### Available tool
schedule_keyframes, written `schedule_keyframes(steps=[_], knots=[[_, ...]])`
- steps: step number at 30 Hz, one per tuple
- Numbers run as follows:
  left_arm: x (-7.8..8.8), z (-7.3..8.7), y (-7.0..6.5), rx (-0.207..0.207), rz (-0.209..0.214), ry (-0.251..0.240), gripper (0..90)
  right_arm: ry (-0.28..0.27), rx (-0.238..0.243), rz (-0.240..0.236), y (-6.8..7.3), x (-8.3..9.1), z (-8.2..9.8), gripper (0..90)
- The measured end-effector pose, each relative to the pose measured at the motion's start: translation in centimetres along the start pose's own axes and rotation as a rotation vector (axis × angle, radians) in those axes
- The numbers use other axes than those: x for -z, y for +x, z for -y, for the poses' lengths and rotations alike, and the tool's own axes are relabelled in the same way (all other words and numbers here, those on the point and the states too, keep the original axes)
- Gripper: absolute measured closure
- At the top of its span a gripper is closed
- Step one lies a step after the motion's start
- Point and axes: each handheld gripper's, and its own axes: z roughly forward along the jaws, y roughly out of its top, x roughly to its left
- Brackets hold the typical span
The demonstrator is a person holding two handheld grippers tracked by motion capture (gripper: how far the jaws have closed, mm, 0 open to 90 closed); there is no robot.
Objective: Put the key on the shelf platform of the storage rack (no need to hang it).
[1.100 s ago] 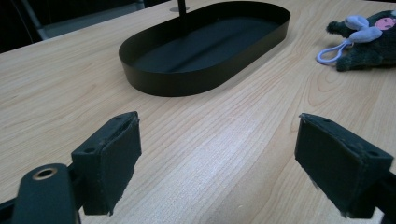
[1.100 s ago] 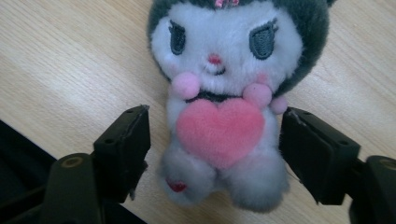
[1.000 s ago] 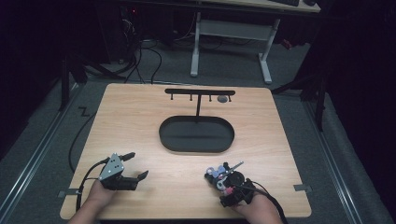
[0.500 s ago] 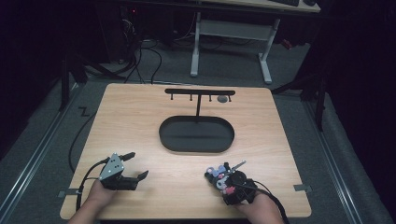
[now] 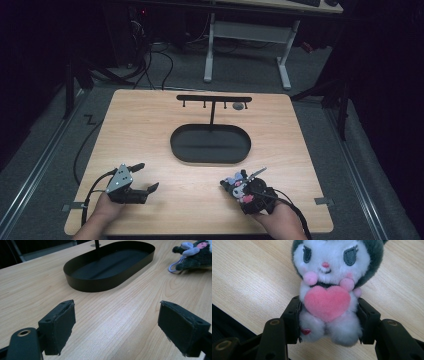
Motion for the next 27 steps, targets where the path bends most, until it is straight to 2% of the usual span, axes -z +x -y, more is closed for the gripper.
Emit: schedule_keyframes(steps=[4, 17, 27], knots=[[0.0, 0.0, 0.0, -0.001, 0.000, 0.000, 15.4, -0.007, 0.008, 0.001, -0.1, 0.3, -0.1, 47.5], [0.0, 0.0, 0.0, 0.000, 0.003, 0.001, 15.4, -0.043, -0.024, -0.008, -0.9, 1.9, -1.7, 47.5], [0.0, 0.0, 0.0, 0.001, 0.004, 0.001, 15.4, -0.039, -0.022, -0.004, -1.2, 2.5, -2.8, 47.5]])
